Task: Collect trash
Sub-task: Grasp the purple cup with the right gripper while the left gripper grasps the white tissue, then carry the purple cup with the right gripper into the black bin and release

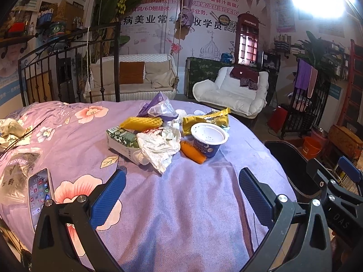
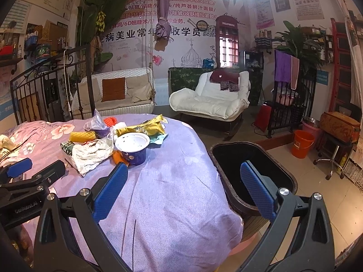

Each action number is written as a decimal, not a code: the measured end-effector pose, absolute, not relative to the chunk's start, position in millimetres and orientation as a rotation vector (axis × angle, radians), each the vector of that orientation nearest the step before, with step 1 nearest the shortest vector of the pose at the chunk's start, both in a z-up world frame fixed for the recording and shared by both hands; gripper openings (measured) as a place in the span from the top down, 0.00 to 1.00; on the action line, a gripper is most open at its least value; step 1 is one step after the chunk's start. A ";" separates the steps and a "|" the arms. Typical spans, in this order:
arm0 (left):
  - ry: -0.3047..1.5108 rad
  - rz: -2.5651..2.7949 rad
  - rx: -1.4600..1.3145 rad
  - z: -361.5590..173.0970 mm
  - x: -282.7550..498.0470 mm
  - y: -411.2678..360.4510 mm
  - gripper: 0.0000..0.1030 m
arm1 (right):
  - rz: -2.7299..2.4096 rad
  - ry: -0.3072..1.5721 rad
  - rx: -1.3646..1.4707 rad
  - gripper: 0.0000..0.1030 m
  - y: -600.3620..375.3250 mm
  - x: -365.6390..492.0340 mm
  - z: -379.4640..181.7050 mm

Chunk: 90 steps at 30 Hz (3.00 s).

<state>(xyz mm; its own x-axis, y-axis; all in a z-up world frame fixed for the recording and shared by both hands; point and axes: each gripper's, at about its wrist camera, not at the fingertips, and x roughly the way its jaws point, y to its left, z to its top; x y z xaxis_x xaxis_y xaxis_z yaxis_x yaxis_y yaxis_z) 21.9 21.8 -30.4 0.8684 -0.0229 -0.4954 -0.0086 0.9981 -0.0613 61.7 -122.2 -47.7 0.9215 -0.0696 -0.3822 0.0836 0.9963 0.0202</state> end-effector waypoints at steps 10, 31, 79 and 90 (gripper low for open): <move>0.670 0.009 -0.137 -54.3 53.7 57.0 0.03 | 0.091 0.601 0.003 0.05 -109.3 120.3 -72.5; 0.905 -0.085 -0.427 -89.4 157.5 89.4 0.38 | 0.251 0.892 0.022 0.30 -92.7 291.2 -83.4; 0.547 -0.449 -0.188 -10.3 102.1 -43.7 0.86 | 0.057 0.711 0.261 0.92 -255.5 210.1 -65.5; 0.568 -0.582 -0.119 -19.8 114.7 -109.7 0.86 | -0.170 0.878 0.289 0.92 -340.4 241.3 -110.5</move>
<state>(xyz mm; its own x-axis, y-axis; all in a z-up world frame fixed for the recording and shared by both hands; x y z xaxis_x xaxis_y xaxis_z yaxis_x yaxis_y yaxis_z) 114.7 -109.7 -19.8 0.6874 -0.5509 -0.4732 0.4868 0.8331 -0.2627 241.3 -340.4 -110.5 0.6289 -0.0282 -0.7770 0.2635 0.9479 0.1789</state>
